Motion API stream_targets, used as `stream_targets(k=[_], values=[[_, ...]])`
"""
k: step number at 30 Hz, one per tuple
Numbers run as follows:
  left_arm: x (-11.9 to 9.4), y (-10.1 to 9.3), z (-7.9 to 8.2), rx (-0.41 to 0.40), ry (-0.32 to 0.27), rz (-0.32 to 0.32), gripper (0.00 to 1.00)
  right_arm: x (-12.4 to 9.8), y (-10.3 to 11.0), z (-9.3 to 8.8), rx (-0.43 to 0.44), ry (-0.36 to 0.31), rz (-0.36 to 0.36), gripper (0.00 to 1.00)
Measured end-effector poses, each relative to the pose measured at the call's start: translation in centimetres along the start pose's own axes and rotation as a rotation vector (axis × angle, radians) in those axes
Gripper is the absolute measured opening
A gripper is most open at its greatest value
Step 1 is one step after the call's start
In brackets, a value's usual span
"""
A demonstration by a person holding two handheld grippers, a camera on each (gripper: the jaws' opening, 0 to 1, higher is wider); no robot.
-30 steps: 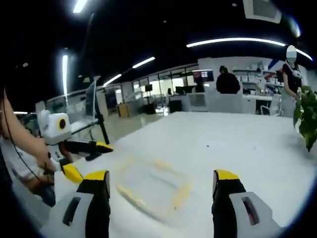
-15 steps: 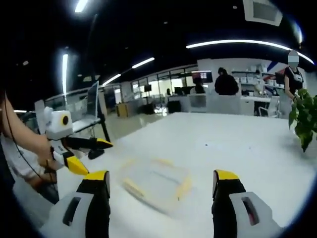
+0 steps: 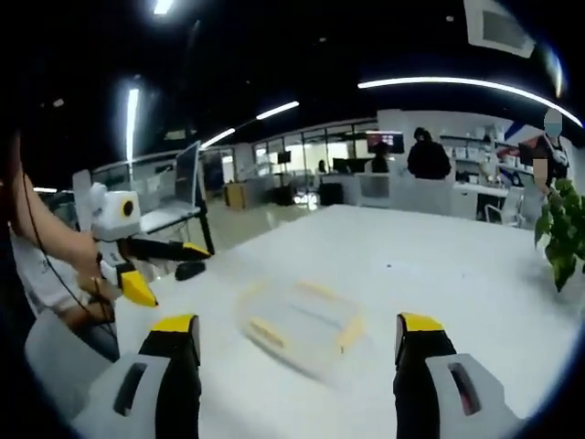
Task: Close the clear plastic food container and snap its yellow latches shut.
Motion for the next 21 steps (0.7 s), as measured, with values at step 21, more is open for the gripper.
stream_targets(k=[21], values=[[-3.4, -2.9, -0.7, -0.039, -0.052, 0.045, 0.96, -5.6, -1.6, -0.3, 0.073, -0.039, -0.076, 0.86]])
Point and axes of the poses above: the point that each gripper's makers call its tool centre point, and the gripper's own axes: x roughly forward along the fingers, y roughly to its left, z roughly out of its top, the point moved 2 cm from there along -x, roughly backward along the fingers, and after that the axes turned 12 degrees about -z, right-handed, at the moved point
